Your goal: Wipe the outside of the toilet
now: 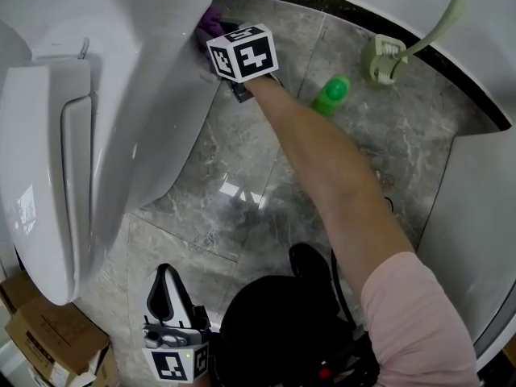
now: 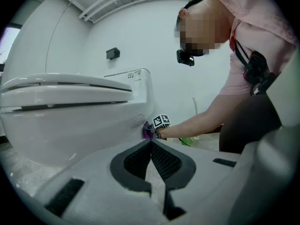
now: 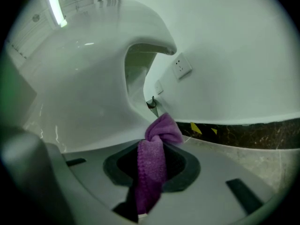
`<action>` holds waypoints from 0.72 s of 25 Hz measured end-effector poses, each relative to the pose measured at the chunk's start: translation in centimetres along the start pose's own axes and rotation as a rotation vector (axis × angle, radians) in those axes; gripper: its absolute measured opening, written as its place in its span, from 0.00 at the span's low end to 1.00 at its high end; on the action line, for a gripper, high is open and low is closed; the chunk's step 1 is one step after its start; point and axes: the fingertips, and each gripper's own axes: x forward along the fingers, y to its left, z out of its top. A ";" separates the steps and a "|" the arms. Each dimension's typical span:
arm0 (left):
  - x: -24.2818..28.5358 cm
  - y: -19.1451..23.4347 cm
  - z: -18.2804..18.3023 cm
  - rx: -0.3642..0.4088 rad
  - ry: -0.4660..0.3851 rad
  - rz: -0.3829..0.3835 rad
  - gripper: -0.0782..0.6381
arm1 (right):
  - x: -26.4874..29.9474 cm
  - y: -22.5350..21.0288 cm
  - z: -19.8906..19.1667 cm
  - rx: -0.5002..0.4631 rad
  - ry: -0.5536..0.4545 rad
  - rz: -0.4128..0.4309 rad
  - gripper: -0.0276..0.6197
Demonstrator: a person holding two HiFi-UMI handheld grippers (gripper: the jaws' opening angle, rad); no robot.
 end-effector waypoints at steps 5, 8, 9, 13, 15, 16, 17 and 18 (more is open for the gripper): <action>0.1 -0.2 -0.3 -0.009 0.007 0.013 0.12 | 0.2 0.5 0.0 0.036 -0.017 0.032 0.17; 0.0 -0.3 -0.5 -0.009 0.009 0.012 0.12 | 0.0 1.3 0.0 0.059 -0.017 0.049 0.17; -0.1 -0.3 -0.6 -0.007 0.007 0.013 0.12 | -0.1 1.7 -0.1 0.065 -0.015 0.056 0.17; -0.4 -0.4 -0.7 -0.007 0.007 0.009 0.12 | -0.3 3.4 -0.8 0.077 -0.004 0.089 0.17; -0.4 -0.4 -0.6 -0.008 0.000 0.013 0.12 | -0.4 4.2 -1.1 0.076 0.004 0.103 0.17; -0.5 -0.3 -0.6 -0.009 -0.005 0.018 0.12 | -0.5 4.7 -1.3 0.074 0.008 0.111 0.17; -0.5 -0.3 -0.6 -0.012 -0.008 0.022 0.12 | -0.6 5.1 -1.6 0.070 0.012 0.117 0.17; -0.6 -0.3 -0.6 -0.015 -0.011 0.023 0.12 | -0.6 5.5 -1.8 0.067 0.016 0.123 0.17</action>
